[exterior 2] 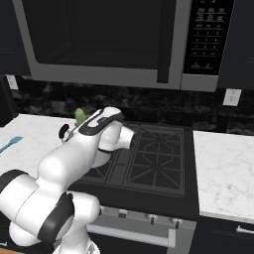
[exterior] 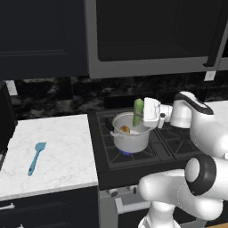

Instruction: Put the corn and onion in the pot. Retrieve the spatula and lightly stir the vegetables in the pot.

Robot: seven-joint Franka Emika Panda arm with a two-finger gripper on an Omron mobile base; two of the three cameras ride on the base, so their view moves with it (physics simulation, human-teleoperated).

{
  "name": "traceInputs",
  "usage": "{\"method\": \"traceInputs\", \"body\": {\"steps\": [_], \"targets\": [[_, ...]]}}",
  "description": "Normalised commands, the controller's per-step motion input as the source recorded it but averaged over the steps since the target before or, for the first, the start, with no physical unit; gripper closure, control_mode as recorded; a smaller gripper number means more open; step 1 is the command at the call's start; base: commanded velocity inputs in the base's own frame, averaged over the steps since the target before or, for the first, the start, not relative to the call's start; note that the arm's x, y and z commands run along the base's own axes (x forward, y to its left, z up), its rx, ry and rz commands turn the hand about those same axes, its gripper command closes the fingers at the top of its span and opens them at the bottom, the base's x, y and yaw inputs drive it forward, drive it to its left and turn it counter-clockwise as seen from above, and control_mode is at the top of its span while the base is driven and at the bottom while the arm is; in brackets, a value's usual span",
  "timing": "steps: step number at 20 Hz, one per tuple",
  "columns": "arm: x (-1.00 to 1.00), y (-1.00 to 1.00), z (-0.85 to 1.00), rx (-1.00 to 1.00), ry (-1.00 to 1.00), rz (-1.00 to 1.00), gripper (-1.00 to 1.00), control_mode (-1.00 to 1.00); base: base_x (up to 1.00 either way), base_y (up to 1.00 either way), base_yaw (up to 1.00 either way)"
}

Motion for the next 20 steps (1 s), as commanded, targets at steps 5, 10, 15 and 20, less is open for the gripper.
{"method": "traceInputs", "body": {"steps": [5, 10, 15, 20], "targets": [[0.33, -0.09, -0.47, -0.02, 0.15, 0.00, 1.00, -1.00, 0.00, 0.00, 0.00], [0.15, 0.00, -0.16, -0.04, 0.01, 0.00, 1.00, -1.00, 0.00, 0.00, 0.00], [0.12, -0.03, -0.33, -0.04, 0.00, 0.00, 1.00, -1.00, 0.00, 0.00, 0.00], [0.08, 0.00, -0.19, -0.05, 0.00, 0.00, 1.00, -1.00, 0.00, 0.00, 0.00]]}}
